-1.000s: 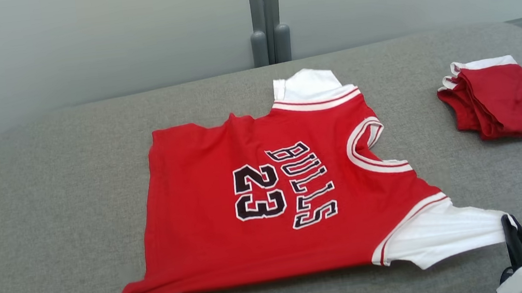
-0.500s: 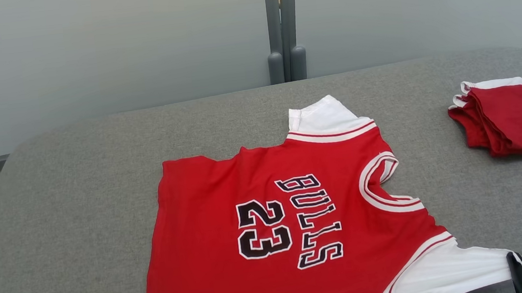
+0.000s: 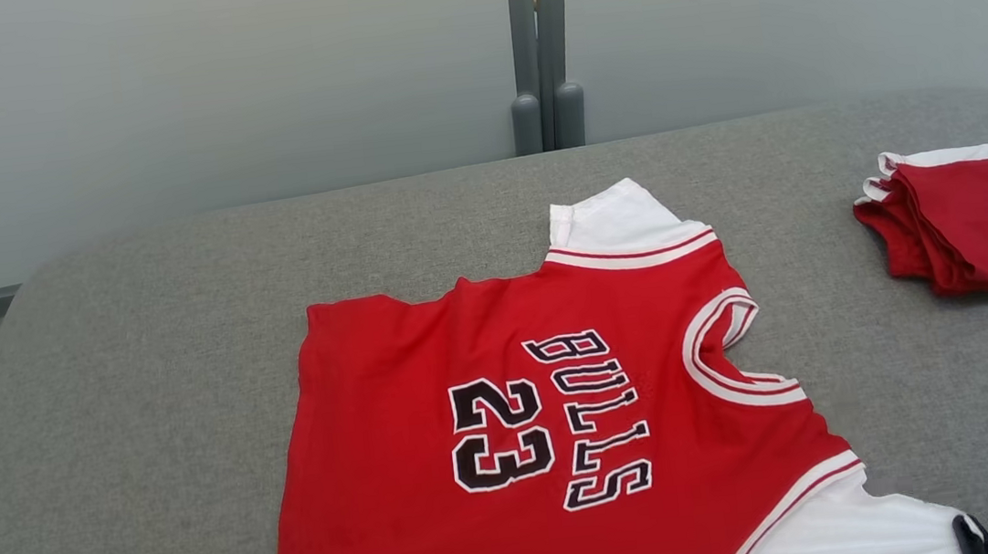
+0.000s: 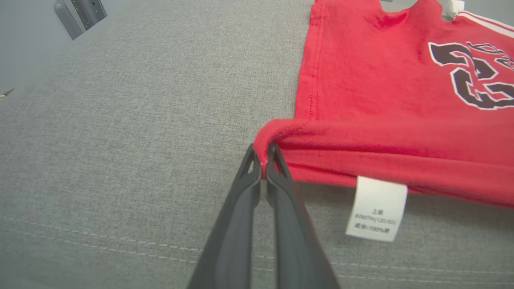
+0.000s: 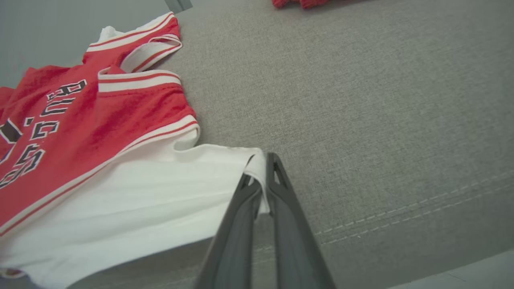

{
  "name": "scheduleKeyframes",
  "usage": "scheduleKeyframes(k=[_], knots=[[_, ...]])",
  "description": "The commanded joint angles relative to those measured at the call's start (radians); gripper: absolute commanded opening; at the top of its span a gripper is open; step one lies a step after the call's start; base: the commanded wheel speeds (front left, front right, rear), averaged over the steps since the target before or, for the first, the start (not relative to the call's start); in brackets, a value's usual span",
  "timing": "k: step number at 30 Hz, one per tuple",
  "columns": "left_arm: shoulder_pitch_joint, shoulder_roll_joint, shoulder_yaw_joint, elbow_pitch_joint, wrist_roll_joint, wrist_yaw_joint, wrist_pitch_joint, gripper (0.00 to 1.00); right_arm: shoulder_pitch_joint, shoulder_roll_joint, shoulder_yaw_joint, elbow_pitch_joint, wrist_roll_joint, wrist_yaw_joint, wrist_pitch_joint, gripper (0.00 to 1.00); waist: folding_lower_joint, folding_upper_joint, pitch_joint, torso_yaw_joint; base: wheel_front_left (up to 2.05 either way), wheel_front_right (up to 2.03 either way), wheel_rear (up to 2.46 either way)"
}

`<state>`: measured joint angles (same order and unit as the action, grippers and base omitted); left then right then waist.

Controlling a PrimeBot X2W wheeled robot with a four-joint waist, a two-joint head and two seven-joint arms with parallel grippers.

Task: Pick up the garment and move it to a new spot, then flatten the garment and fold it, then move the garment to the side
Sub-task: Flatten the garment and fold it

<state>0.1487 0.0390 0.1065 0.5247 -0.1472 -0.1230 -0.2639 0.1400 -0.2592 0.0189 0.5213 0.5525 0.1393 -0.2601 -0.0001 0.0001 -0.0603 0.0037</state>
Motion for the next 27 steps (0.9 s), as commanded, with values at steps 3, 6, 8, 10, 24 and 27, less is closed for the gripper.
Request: scheduleKeyframes(k=[3,6,8,10,24,27], knots=[[-0.001,0.023,0.026,-0.009,0.004,0.007,0.000,0.00,0.027,-0.035,0.009,0.008,0.022,-0.016,-0.007,0.00,0.0001,-0.0001,0.006,-0.013,0.00,0.00,0.00],[0.001,0.023,0.025,-0.025,0.003,0.004,0.000,0.00,0.019,-0.035,0.002,-0.003,0.024,-0.016,-0.007,0.00,0.0001,-0.0001,0.012,-0.025,0.00,0.00,0.00],[-0.005,0.022,0.021,-0.042,0.003,0.001,0.000,0.00,0.002,-0.025,-0.004,-0.019,0.015,-0.016,-0.007,0.00,0.0001,-0.0001,0.017,-0.029,0.00,0.00,0.00],[-0.016,0.022,0.014,-0.061,0.003,-0.001,0.000,0.00,-0.016,-0.015,-0.010,-0.042,0.005,-0.016,-0.007,0.00,0.0001,-0.0001,0.022,-0.030,0.00,0.00,0.00],[-0.128,0.016,-0.094,-0.071,0.025,-0.006,0.000,0.00,-0.143,-0.030,0.014,-0.114,-0.025,-0.010,0.009,0.00,0.0001,-0.0001,0.042,0.021,0.00,0.00,0.00],[-0.165,0.017,-0.122,-0.055,0.025,-0.006,0.000,0.00,-0.185,-0.024,0.027,-0.091,-0.044,-0.010,0.023,0.00,0.0001,-0.0001,0.051,0.032,0.00,0.00,0.00]])
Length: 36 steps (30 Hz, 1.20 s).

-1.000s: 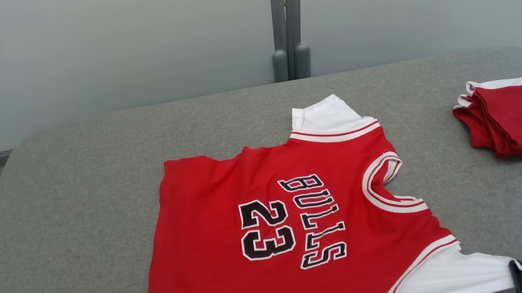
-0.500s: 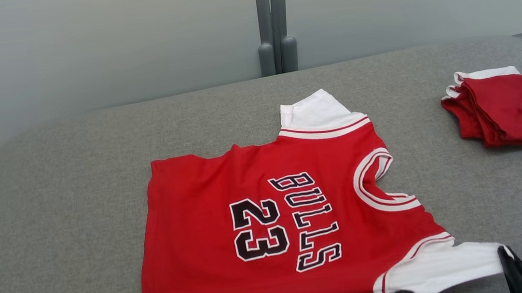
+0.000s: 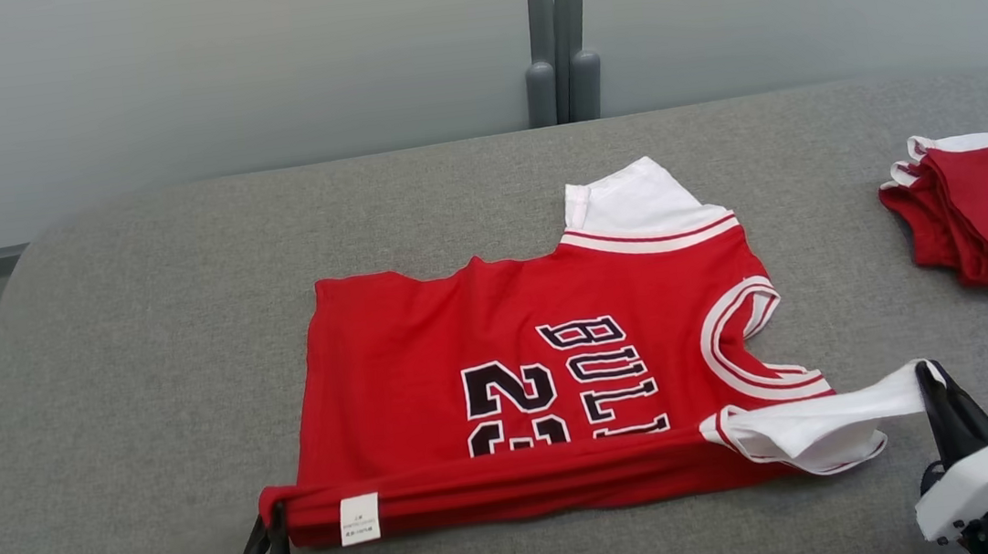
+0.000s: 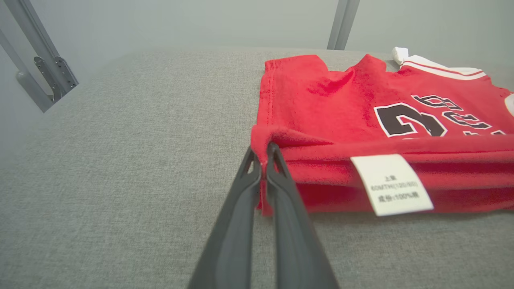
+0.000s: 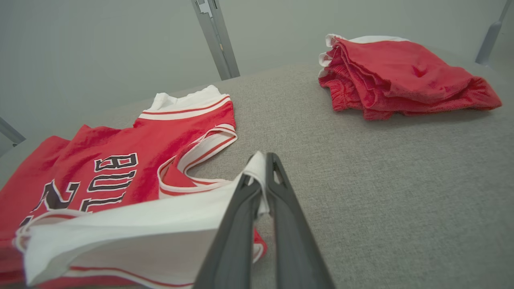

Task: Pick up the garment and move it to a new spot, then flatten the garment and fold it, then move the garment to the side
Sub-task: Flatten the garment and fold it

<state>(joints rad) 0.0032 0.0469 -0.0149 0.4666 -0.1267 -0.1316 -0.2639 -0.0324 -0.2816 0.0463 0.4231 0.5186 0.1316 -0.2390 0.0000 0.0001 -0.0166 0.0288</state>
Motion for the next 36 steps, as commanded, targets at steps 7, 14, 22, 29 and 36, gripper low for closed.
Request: scheduleKeyframes(k=[7,14,22,29,36], knots=[[-0.086,0.011,-0.041,0.044,0.005,0.002,0.000,0.00,-0.127,0.027,0.012,0.090,-0.077,-0.002,0.032,0.00,0.0000,-0.0001,0.045,0.022,0.00,0.00,0.00],[-0.140,0.009,-0.071,0.060,-0.003,0.002,0.000,0.00,-0.219,0.056,-0.006,0.182,-0.104,-0.002,0.022,0.00,0.0000,-0.0001,0.087,0.034,0.00,0.00,0.00],[-0.191,0.007,-0.076,0.071,-0.006,0.002,0.000,0.00,-0.306,0.060,-0.035,0.262,-0.132,-0.002,-0.003,0.00,0.0000,-0.0001,0.130,0.037,0.00,0.00,0.00],[-0.229,0.006,-0.085,0.076,-0.001,0.002,0.000,0.00,-0.363,0.067,-0.030,0.311,-0.154,-0.002,-0.016,0.00,0.0000,-0.0001,0.162,0.039,0.00,0.00,0.00],[-0.239,0.006,-0.090,0.076,-0.012,0.002,0.000,1.00,-0.385,0.072,-0.048,0.347,-0.165,-0.002,-0.022,1.00,0.0000,-0.0001,0.173,0.042,0.00,0.00,0.00]])
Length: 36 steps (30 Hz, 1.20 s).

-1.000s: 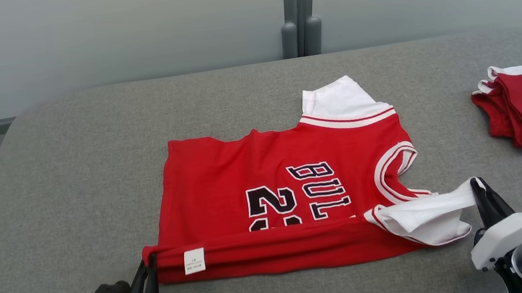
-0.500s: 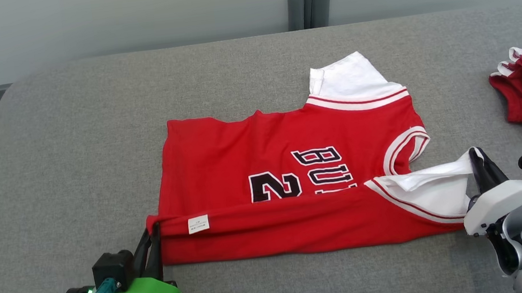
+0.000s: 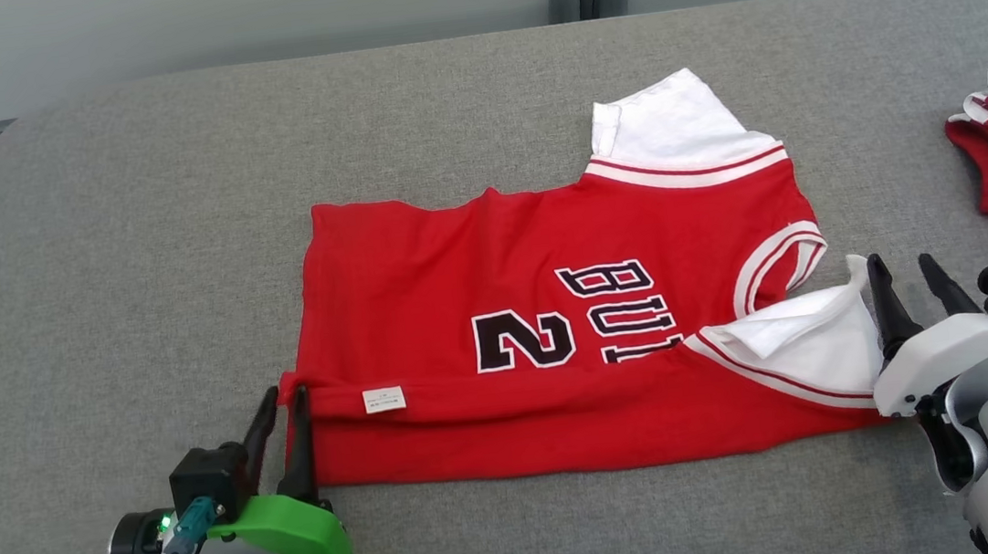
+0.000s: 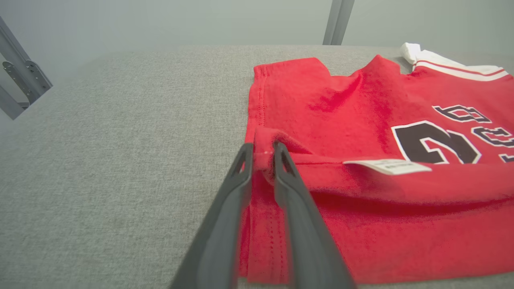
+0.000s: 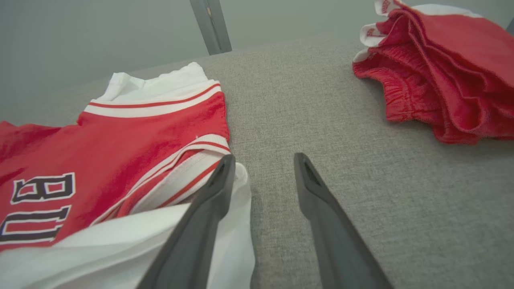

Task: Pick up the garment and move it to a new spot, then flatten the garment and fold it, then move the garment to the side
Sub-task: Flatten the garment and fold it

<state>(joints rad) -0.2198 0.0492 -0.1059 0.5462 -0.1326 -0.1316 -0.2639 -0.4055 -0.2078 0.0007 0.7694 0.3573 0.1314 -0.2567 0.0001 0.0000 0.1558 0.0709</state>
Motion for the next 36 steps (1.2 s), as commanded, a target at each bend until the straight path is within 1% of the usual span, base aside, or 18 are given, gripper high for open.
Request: scheduleKeyframes(k=[1,4,8,10,15,25,32,36], knots=[[-0.015,0.004,0.006,-0.012,-0.006,0.002,0.000,1.00,-0.009,-0.005,-0.009,-0.003,-0.005,-0.002,-0.006,1.00,-0.0001,0.0000,0.000,0.001,0.00,0.00,0.00],[0.008,0.004,0.028,-0.042,-0.009,0.008,0.000,1.00,0.020,-0.022,-0.046,-0.041,-0.021,-0.002,-0.010,1.00,-0.0001,0.0000,-0.002,0.002,0.00,0.00,0.00],[0.059,0.004,0.043,-0.082,-0.006,0.011,0.000,1.00,0.120,-0.008,-0.086,-0.130,-0.043,-0.002,-0.008,1.00,-0.0001,0.0000,-0.010,0.002,0.00,0.00,0.00],[0.088,0.004,0.053,-0.100,-0.016,0.016,0.000,1.00,0.177,0.004,-0.074,-0.165,-0.053,-0.002,-0.009,1.00,-0.0001,0.0000,-0.016,0.000,0.00,0.00,0.00],[0.149,0.004,0.069,-0.134,-0.028,0.027,0.000,1.00,0.299,0.035,-0.042,-0.229,-0.025,-0.002,-0.009,1.00,-0.0001,0.0000,-0.015,-0.010,0.00,0.00,0.00],[0.158,0.004,0.053,-0.141,-0.032,0.025,0.000,1.00,0.307,0.058,-0.030,-0.229,-0.011,-0.002,-0.009,1.00,-0.0001,0.0000,-0.022,-0.001,0.00,0.00,0.00],[0.176,0.004,0.051,-0.150,-0.034,0.027,0.000,1.00,0.334,0.055,-0.082,-0.296,-0.006,-0.002,-0.009,1.00,-0.0001,0.0000,-0.045,0.004,0.00,0.00,0.00],[0.186,0.004,0.053,-0.151,-0.031,0.028,0.000,1.00,0.350,0.060,-0.067,-0.314,-0.003,-0.002,-0.009,1.00,-0.0001,0.0000,-0.056,-0.003,0.00,0.00,0.00]])
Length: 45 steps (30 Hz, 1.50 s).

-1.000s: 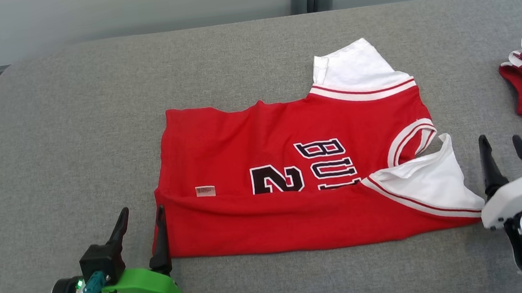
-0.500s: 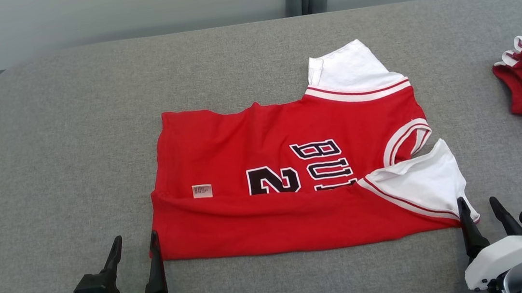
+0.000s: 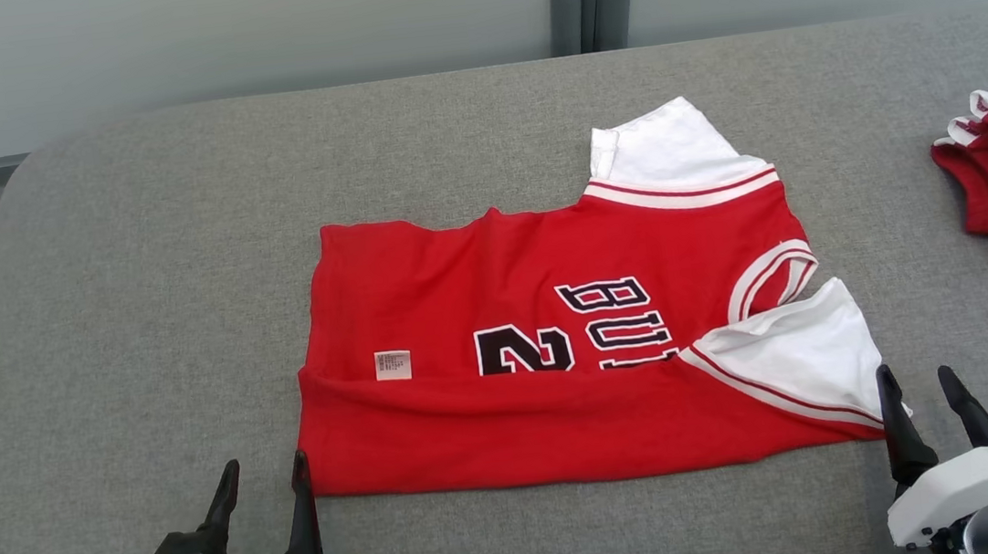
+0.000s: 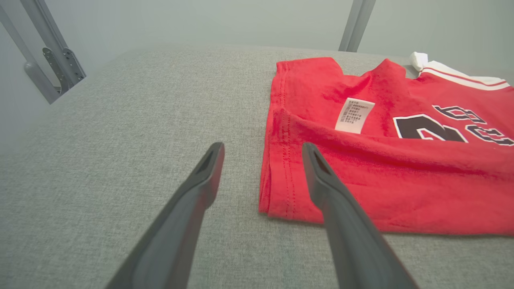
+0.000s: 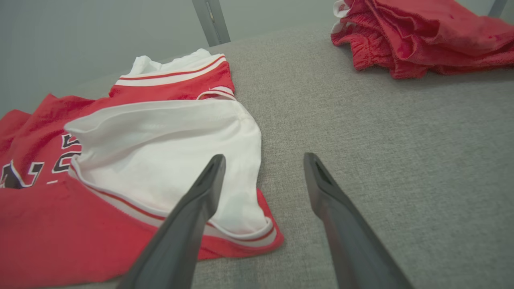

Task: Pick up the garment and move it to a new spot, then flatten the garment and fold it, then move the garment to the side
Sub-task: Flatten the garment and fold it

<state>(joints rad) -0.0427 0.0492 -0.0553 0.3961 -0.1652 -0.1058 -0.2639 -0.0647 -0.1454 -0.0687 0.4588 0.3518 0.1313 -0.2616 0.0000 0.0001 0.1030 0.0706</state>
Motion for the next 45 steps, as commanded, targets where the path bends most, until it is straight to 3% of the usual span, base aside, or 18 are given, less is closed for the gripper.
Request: scheduleKeyframes(k=[1,8,19,25,27,28,30,31,45], knots=[[0.009,0.004,0.003,-0.001,0.002,0.002,0.000,1.00,0.009,-0.002,0.003,-0.004,0.002,-0.001,-0.004,1.00,0.0000,-0.0001,-0.003,-0.003,0.00,0.00,0.00],[0.008,0.004,-0.005,-0.007,0.000,0.005,0.000,1.00,0.014,-0.009,0.066,0.042,0.011,-0.001,-0.004,1.00,0.0000,-0.0001,-0.004,-0.004,0.00,0.00,0.00],[0.013,0.004,-0.014,-0.003,0.005,0.001,0.000,1.00,-0.030,-0.010,0.025,0.133,-0.012,-0.001,-0.004,1.00,0.0000,-0.0001,0.005,0.021,0.00,0.00,0.00],[0.008,0.004,-0.019,0.000,0.004,-0.002,0.000,1.00,-0.042,-0.018,0.069,0.220,0.027,-0.001,-0.001,1.00,0.0000,-0.0001,0.005,0.030,0.00,0.00,0.00],[0.006,0.004,-0.021,0.000,0.003,-0.004,0.000,1.00,-0.050,-0.026,0.084,0.233,0.045,-0.001,0.000,0.84,0.0000,-0.0001,0.005,0.030,0.00,0.00,0.00],[0.005,0.004,-0.021,-0.001,0.003,-0.004,0.000,1.00,-0.053,-0.029,0.089,0.238,0.051,-0.001,0.000,0.51,0.0000,-0.0001,0.006,0.031,0.00,0.00,0.00],[0.004,0.004,-0.022,-0.002,0.003,-0.005,0.000,1.00,-0.055,-0.035,0.105,0.244,0.061,-0.001,0.000,0.25,0.0000,-0.0001,0.007,0.031,0.00,0.00,0.00],[0.005,0.004,-0.022,-0.001,0.004,-0.006,0.000,1.00,-0.055,-0.037,0.111,0.245,0.066,-0.001,0.000,0.00,0.0000,-0.0001,0.007,0.030,0.00,0.00,0.00],[-0.011,0.004,-0.064,0.020,-0.051,-0.018,0.000,1.00,-0.043,-0.085,0.090,0.199,0.068,-0.002,-0.001,0.00,0.0000,-0.0001,0.008,0.007,0.00,0.00,0.00]])
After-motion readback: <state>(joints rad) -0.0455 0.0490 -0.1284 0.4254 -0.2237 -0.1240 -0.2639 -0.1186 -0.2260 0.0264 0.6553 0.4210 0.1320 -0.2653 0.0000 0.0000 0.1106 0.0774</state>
